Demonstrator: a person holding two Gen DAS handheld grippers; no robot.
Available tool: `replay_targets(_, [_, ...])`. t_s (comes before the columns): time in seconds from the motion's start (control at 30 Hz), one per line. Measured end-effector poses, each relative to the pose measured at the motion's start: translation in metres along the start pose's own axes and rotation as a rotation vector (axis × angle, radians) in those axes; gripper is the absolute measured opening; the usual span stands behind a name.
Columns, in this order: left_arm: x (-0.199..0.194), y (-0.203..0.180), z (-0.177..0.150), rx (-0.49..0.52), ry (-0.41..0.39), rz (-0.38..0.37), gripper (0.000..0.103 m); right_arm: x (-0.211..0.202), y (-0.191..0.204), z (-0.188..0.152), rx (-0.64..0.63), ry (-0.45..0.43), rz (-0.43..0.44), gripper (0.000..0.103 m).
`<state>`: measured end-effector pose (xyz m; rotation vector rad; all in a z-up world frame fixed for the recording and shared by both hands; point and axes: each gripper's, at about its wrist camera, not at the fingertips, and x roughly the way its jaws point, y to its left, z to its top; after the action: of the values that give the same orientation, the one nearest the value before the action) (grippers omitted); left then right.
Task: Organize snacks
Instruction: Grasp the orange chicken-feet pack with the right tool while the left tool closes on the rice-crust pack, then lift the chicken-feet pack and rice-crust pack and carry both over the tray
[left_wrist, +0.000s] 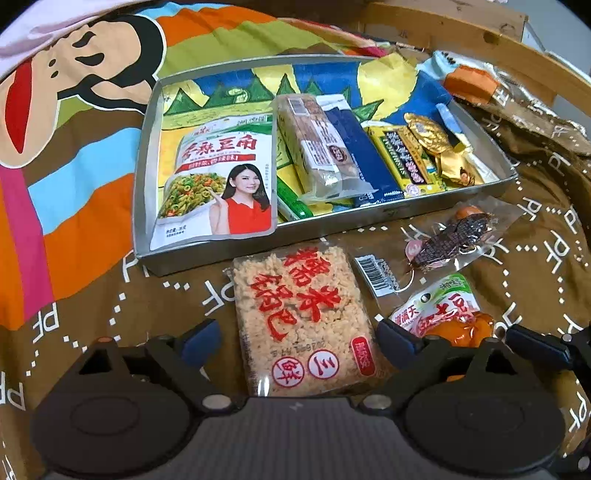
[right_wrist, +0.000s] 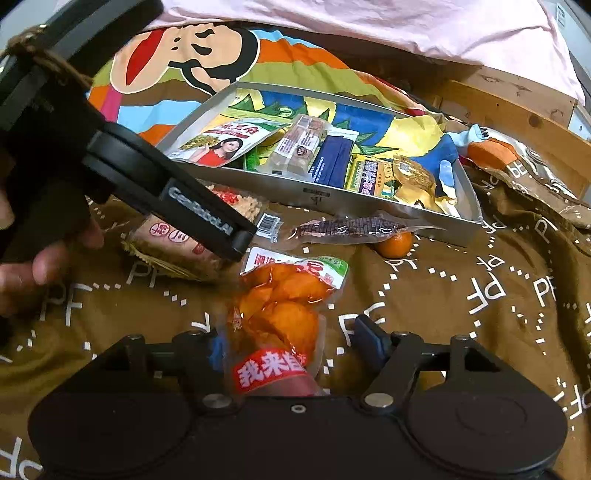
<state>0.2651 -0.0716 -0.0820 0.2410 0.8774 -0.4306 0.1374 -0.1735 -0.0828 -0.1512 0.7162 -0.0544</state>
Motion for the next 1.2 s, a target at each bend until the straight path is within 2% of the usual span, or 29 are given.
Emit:
replay_targets(0.17, [0.007,-0.003,0.002,-0.008,0.022,0.025,0.095,0.000,0.009,0.000,-0.075,-0.018,-0.011,0.071])
replay_targets(0.27, [0.005,-0.002,0.003,-0.031,0.030,0.042,0.090,0.001,0.005,0.002,-0.049,-0.005,0.018,0.061])
replay_targets(0.33, [0.004,-0.002,0.003,-0.038,0.042,0.058,0.081,0.000,0.003,0.004,-0.030,0.003,0.034,0.051])
replay_targets(0.37, [0.002,-0.002,0.003,-0.045,0.044,0.067,0.078,-0.001,0.004,0.004,-0.030,0.003,0.038,0.051])
replay_targets(0.6, [-0.009,-0.002,-0.002,-0.059,0.050,0.090,0.077,-0.007,0.007,0.002,-0.051,0.003,0.025,0.050])
replay_targets(0.9, [-0.037,-0.007,-0.014,-0.121,0.125,0.074,0.077,-0.023,0.007,-0.003,-0.075,0.021,0.027,0.049])
replay_targets(1.03, [-0.051,-0.010,-0.019,-0.134,0.131,0.065,0.077,-0.035,0.006,-0.007,-0.071,0.043,0.043,0.049])
replay_targets(1.2, [-0.067,-0.014,-0.023,-0.159,0.126,0.055,0.077,-0.053,0.004,-0.012,-0.074,0.024,0.038,0.049])
